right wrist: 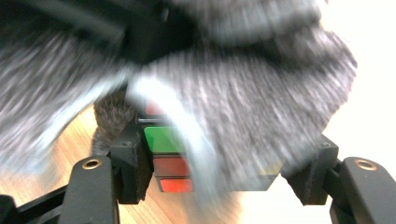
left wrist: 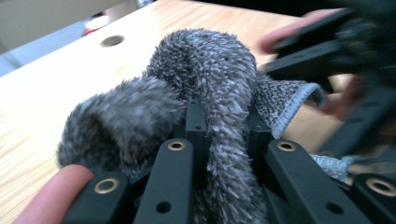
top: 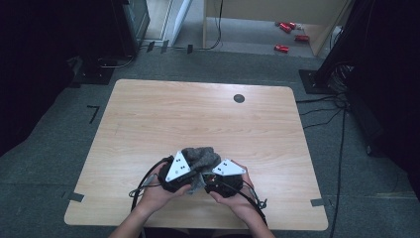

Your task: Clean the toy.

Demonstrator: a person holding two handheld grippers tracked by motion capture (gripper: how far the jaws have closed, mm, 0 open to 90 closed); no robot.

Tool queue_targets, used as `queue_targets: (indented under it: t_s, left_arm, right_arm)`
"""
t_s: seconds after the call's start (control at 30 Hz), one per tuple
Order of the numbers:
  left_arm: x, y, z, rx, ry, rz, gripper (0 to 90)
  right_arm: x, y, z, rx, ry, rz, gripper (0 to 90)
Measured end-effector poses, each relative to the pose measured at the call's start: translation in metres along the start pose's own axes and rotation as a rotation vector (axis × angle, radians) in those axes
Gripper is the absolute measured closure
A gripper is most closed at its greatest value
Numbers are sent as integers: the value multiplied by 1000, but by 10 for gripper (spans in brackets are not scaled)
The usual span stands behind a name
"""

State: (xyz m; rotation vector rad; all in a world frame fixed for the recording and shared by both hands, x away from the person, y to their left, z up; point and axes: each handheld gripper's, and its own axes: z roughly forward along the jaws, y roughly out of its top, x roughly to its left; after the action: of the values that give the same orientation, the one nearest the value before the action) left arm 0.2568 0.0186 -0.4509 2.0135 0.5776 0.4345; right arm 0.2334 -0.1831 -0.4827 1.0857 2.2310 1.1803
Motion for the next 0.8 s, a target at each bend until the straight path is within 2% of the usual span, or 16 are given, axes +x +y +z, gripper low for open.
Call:
queue_targets:
  t_s: [0.07, 0.13, 0.17, 0.2, 0.3, 0.33, 0.43, 0.5, 0.57, 0.63, 0.7, 0.77, 0.8]
  left_arm:
    - [3, 0, -2, -7, -19, -32, 806]
    - [-2, 2, -1, -21, -56, -24, 809]
    - [-6, 3, 0, -26, -95, -17, 807]
    - [-9, 4, 1, -25, -107, -12, 806]
    - [-11, 4, 4, -17, -96, -15, 803]
    - [-5, 3, 3, -15, -88, -49, 805]
    - [10, 0, -2, -10, -52, -104, 813]
    - [14, 0, -4, -18, -64, -129, 816]
    - [10, 1, -4, -33, -101, -121, 816]
    - [-2, 4, -1, -39, -154, -91, 812]
    - [-12, 6, 4, -22, -141, -50, 802]
    - [-9, 6, 6, -9, -134, -81, 802]
    - [-4, 5, 5, -3, -106, -102, 805]
  right_arm:
    - [0, 1, -1, -6, 4, 0, 347]
    - [0, 2, -1, -12, 8, 2, 347]
    - [0, 1, 0, -10, 8, 2, 347]
    - [0, 1, 0, -8, 9, 0, 347]
    - [1, 1, 0, -2, -1, -7, 347]
    - [1, 0, -1, -3, -1, -10, 347]
    - [3, 1, -2, -13, 6, -19, 347]
    - [3, 2, -3, -22, 13, -24, 347]
    - [3, 3, -2, -29, 20, -19, 347]
    - [3, 3, -1, -25, 21, -25, 347]
    - [4, 2, 0, -18, 20, -29, 347]
    - [4, 1, 1, -12, 10, -31, 347]
    - [4, 1, 0, -7, 10, -31, 347]
